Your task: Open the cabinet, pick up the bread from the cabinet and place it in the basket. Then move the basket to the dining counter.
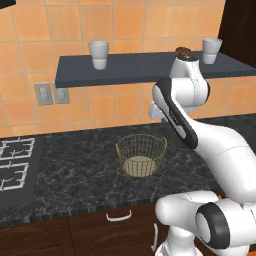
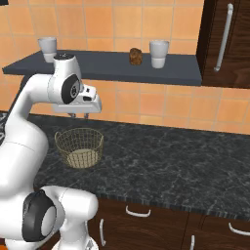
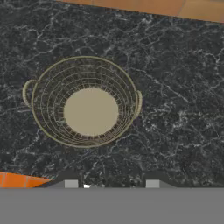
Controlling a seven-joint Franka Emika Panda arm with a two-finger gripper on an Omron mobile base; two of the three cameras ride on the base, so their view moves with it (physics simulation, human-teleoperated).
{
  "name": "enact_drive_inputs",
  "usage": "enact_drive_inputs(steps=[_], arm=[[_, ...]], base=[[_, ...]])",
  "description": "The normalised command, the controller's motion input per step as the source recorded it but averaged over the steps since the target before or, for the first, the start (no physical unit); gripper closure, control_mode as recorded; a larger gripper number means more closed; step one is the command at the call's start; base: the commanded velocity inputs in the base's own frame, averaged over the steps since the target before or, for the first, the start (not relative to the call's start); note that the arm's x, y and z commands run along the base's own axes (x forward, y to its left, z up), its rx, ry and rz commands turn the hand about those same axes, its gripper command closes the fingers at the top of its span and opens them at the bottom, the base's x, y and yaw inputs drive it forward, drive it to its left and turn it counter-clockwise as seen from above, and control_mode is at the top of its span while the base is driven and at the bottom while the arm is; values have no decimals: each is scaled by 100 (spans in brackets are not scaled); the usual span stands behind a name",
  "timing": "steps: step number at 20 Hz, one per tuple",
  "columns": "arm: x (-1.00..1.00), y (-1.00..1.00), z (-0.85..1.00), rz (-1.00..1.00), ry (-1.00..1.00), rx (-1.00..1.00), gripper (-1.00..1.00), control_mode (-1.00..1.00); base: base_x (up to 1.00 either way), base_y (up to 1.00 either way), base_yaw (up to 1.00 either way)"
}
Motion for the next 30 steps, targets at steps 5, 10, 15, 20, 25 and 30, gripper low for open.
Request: enact_drive_inputs(steps=[5,10,15,20,25,30], arm=[[-71,6,7,2,-14,-7,-100,-100],[-37,-12,80,0,-11,-8,-100,-100],[0,-30,71,0,-6,-2,-100,-100],[8,-11,72,-8,-26,0,-100,-100],[20,-30,40,-21,-23,1,-100,-100],[19,-18,58,-16,-33,1,-100,-100]], base=[[0,0,0],[0,0,0],[0,0,0],[0,0,0],[0,0,0],[0,0,0]])
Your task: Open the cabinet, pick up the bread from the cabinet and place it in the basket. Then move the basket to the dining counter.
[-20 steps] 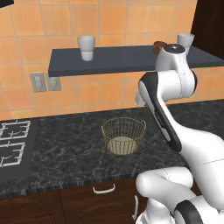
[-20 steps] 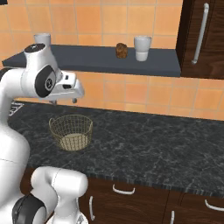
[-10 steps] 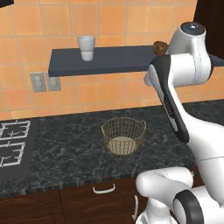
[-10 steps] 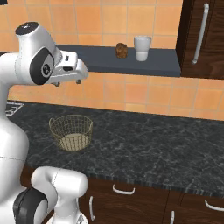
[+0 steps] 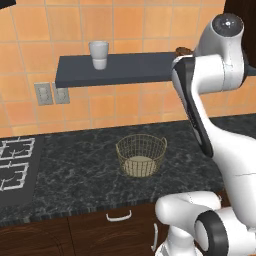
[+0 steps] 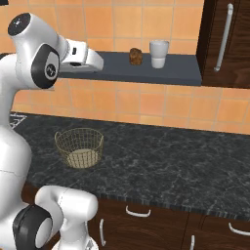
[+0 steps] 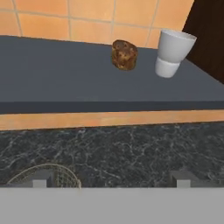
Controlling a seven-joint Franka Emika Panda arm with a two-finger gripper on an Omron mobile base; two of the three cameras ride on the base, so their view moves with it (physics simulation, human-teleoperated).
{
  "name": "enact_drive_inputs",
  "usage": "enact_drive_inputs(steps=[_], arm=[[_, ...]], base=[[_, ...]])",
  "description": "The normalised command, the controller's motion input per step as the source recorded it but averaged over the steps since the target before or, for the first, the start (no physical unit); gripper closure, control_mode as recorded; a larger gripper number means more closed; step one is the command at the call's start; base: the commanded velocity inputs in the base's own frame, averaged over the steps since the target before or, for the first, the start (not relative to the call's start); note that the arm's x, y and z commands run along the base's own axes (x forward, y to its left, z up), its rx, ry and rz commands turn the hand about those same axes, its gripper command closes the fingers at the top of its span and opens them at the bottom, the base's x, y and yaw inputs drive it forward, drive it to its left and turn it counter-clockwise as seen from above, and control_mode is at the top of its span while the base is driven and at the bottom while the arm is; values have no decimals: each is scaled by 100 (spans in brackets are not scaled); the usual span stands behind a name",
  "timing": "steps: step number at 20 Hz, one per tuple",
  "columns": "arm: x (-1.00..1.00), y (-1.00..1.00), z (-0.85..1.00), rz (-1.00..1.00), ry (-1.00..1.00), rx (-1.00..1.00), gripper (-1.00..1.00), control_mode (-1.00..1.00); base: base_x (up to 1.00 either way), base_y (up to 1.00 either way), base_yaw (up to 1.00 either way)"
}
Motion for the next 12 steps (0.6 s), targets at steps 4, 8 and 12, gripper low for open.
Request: enact_drive_inputs(steps=[4,8,12], arm=[[49,-25,7,-4,-10,9,-100,-100],[56,-26,2,0,-5,9,-100,-100],[39,-49,3,0,0,4,-100,-100]], base=[[0,0,0],[0,0,0],[0,0,0]])
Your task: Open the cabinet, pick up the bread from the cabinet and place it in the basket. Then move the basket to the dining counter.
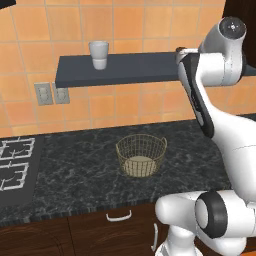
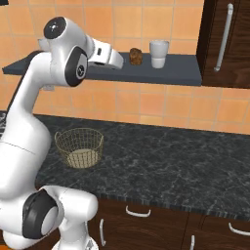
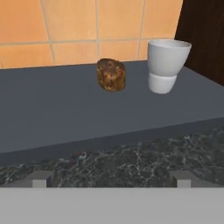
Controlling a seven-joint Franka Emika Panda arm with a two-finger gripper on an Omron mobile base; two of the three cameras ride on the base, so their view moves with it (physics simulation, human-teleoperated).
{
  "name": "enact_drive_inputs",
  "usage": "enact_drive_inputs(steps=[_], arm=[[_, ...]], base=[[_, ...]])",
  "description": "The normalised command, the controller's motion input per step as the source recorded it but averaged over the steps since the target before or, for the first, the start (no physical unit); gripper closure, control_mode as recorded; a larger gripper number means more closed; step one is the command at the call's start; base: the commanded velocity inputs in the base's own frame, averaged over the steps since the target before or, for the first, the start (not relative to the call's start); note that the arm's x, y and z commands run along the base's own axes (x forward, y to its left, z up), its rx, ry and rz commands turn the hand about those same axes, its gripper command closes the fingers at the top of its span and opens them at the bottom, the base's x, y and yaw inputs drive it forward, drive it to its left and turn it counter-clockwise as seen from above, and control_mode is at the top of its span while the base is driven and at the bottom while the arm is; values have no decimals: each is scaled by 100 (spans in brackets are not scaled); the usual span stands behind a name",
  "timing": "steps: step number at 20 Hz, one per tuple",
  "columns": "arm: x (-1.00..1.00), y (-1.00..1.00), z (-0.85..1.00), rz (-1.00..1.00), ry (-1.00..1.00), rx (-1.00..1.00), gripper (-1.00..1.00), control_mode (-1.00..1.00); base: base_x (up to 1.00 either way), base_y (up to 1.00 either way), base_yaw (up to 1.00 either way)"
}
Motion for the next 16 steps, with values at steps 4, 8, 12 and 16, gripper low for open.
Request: enact_drive_inputs(steps=[4,8,12,16], arm=[[41,-35,0,5,1,4,-100,-100],[50,-39,0,6,1,5,-100,-100],[55,-15,0,2,3,1,-100,-100],[53,0,0,0,0,0,-100,-100]], base=[[0,0,0],[0,0,0],[0,0,0],[0,0,0]])
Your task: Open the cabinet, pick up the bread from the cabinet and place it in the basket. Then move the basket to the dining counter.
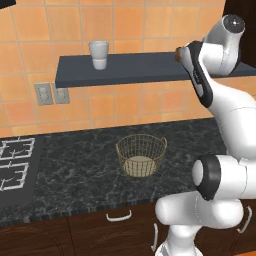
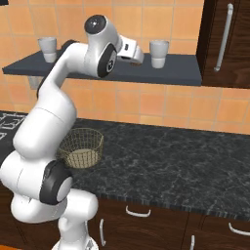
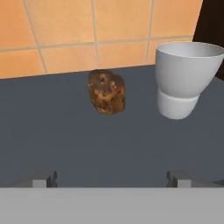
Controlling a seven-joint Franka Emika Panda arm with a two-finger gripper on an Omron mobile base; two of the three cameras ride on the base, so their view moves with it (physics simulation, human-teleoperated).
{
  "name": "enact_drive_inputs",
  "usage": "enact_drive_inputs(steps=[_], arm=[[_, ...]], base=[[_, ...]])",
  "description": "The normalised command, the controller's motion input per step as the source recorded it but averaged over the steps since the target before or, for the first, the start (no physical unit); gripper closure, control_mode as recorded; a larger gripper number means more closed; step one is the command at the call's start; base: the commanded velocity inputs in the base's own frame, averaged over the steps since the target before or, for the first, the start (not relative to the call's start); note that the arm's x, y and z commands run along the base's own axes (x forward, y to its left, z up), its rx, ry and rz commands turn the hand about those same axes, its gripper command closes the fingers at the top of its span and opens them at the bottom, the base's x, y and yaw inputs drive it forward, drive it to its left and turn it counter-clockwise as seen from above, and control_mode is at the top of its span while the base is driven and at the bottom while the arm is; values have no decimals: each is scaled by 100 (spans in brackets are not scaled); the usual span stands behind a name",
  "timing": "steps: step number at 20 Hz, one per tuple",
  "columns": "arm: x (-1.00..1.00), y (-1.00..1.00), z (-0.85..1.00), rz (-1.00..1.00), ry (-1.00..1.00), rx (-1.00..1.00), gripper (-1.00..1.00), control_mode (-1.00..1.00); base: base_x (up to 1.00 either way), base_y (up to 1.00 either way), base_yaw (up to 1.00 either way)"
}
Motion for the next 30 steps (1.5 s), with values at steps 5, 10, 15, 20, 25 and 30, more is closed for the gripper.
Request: enact_drive_inputs(steps=[5,10,15,20,25,30], arm=[[49,0,0,0,0,0,-100,-100],[45,0,-9,0,0,0,-100,-100],[43,0,-13,0,0,0,-100,-100],[28,-9,-1,0,0,0,-100,-100],[33,-6,-6,0,0,0,-100,-100],[24,-7,-2,0,0,0,-100,-100]], base=[[0,0,0],[0,0,0],[0,0,0],[0,0,0],[0,0,0],[0,0,0]])
